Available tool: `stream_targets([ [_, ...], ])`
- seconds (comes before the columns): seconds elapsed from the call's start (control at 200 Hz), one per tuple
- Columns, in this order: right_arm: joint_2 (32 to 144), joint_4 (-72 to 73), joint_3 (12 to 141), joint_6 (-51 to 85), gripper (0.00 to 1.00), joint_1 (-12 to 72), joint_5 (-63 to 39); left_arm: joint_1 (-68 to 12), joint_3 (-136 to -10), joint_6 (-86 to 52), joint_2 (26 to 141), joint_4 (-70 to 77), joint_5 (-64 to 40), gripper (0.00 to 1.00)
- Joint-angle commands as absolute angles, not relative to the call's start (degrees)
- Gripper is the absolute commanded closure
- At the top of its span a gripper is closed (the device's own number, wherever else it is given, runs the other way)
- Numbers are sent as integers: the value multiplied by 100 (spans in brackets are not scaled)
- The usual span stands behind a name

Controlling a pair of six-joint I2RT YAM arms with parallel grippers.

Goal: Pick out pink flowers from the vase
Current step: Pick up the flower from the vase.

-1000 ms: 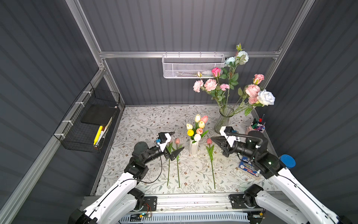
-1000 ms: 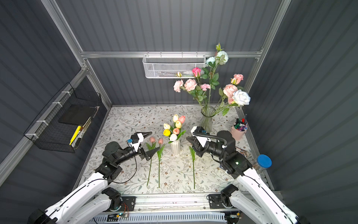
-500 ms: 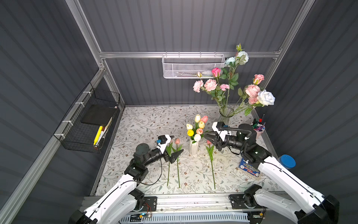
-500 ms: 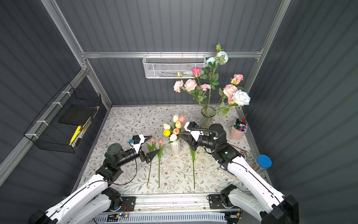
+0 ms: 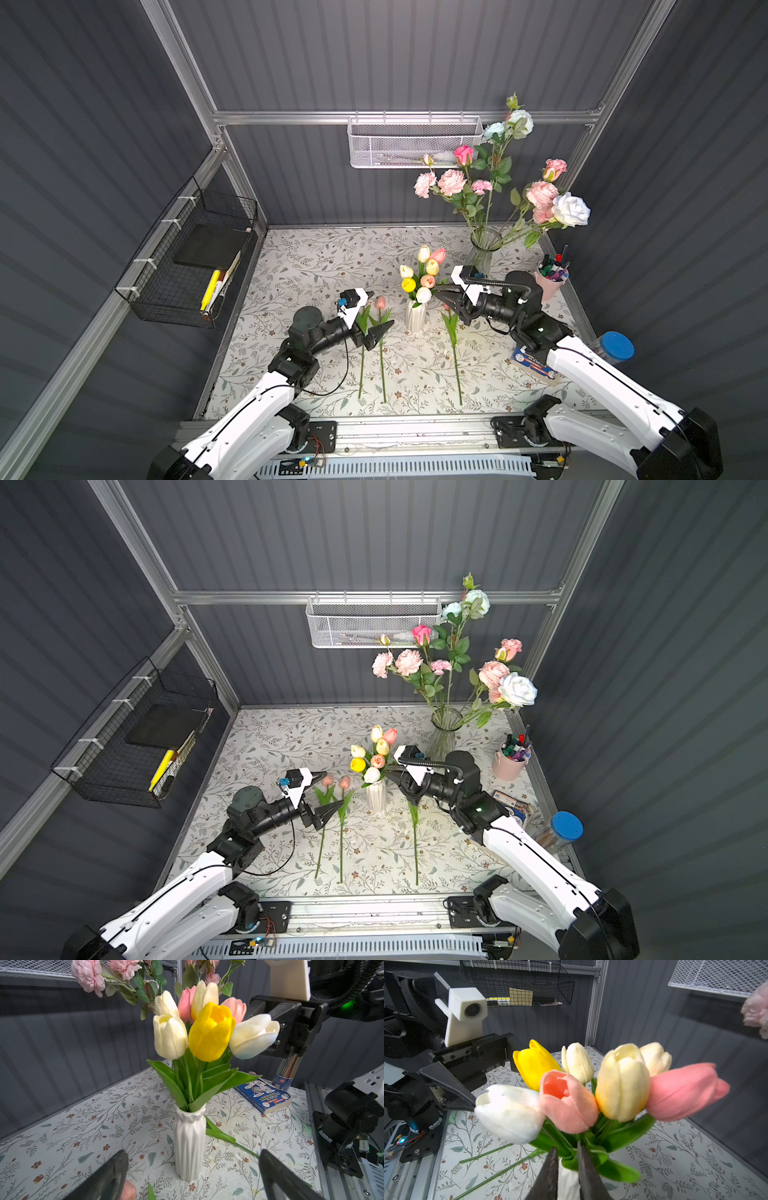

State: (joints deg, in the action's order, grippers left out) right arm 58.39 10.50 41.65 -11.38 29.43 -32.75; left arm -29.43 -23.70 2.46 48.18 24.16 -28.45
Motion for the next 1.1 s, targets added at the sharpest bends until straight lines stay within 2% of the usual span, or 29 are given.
stream_targets([
  [0.0,5979,1418,4179,-1113,76,2979,-3228,-2962,-2443,176,4860,2392,-2867,1],
  [0.14,6173,1578,4245,-1117,72,3014,-3116,-2962,-2435,183,4826,2364,-2832,1],
  [0.67,6387,1782,4328,-1423,69,3344,-2715,-2962,-2474,174,4931,2373,-2797,1],
  [1.096,6642,2025,4432,-1374,73,3410,-2356,-2962,-2487,172,4935,2371,-2795,1],
])
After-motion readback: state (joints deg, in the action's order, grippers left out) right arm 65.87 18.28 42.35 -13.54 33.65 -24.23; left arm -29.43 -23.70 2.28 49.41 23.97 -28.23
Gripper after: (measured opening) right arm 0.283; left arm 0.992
